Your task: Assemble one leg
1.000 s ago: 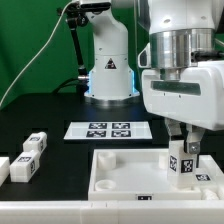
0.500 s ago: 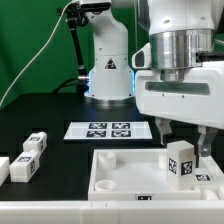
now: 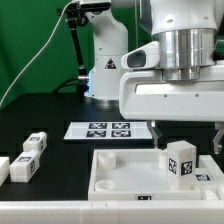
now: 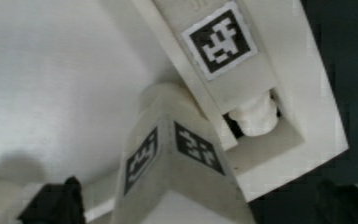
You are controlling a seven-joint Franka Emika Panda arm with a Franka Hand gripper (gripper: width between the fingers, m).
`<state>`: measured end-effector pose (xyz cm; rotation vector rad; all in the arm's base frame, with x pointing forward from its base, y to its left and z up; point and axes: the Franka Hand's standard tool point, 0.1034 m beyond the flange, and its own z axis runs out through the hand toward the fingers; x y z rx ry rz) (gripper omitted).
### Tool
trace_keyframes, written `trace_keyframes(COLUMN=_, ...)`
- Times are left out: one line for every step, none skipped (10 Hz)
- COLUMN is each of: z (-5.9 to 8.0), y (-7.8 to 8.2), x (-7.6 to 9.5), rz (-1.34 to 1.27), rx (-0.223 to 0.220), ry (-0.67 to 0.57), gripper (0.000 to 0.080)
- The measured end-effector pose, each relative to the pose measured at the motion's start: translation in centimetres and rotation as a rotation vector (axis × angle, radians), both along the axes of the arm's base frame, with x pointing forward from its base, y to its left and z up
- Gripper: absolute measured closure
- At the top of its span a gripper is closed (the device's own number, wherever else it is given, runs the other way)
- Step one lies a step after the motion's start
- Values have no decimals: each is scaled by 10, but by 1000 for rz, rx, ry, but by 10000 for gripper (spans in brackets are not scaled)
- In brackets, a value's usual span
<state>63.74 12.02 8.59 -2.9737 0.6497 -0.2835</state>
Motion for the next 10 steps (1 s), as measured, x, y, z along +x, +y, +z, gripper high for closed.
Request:
trace_keyframes(z=0, y=-2, x=1, rz=66, rx=-15, ry=-9, gripper=150)
trace_keyframes(z=0, y=-2, x=2, rz=162, rx=-40, ry=-16, gripper=150)
trace_keyframes(z=0, y=-2, x=2, rz=240, rx=-63, ry=-20, gripper=150)
trace_keyframes(z=0, y=-3, x=3, rz=303, rx=-80, ry=-23, gripper=150)
trace_keyframes(z=0, y=-4, x=3, rz=369, rx=-97, ry=-25, gripper=150)
trace_keyframes(z=0, y=-6, x=3, rz=448, rx=-120, ry=-26, gripper=150)
trace_keyframes(z=0, y=-8, x=4, rz=518, rx=-141, ry=-27, gripper=150)
trace_keyframes(z=1, y=-9, x=5, rz=543, rx=-147, ry=-31, gripper=150)
trace_keyframes(z=1, y=-12, x=5, rz=606, rx=-167, ry=-31, gripper=150)
trace_keyframes(z=1, y=-14, x=6, rz=629, rx=-173, ry=-32, gripper=267)
